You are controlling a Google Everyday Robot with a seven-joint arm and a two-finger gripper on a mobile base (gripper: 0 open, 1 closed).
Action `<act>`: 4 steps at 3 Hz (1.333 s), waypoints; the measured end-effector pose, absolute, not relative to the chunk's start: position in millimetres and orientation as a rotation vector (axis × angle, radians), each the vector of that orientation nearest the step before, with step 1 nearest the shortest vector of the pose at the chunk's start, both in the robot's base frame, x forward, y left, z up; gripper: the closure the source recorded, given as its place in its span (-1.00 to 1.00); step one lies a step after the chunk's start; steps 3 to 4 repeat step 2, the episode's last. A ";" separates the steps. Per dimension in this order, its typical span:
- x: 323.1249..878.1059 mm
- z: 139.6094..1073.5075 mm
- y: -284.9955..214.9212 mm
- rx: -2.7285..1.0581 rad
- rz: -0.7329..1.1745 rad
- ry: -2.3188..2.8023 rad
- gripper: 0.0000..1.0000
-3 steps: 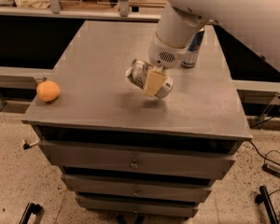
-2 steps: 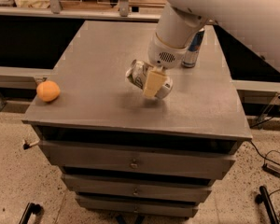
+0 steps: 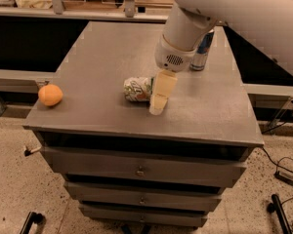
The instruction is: Knock 7up can over
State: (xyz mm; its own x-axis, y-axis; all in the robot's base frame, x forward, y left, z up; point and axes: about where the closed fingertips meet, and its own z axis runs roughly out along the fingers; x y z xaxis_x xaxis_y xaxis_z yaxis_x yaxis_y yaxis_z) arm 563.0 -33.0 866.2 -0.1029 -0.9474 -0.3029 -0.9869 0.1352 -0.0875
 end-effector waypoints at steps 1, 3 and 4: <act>557.8 893.2 -63.6 -1.789 0.193 2.085 -1.00; 557.8 893.2 -63.6 -1.789 0.193 2.085 -1.00; 557.8 893.2 -63.6 -1.789 0.193 2.085 -1.00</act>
Offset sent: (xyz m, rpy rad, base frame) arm -0.0040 -0.0251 0.0238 0.0576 -0.0604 -0.0294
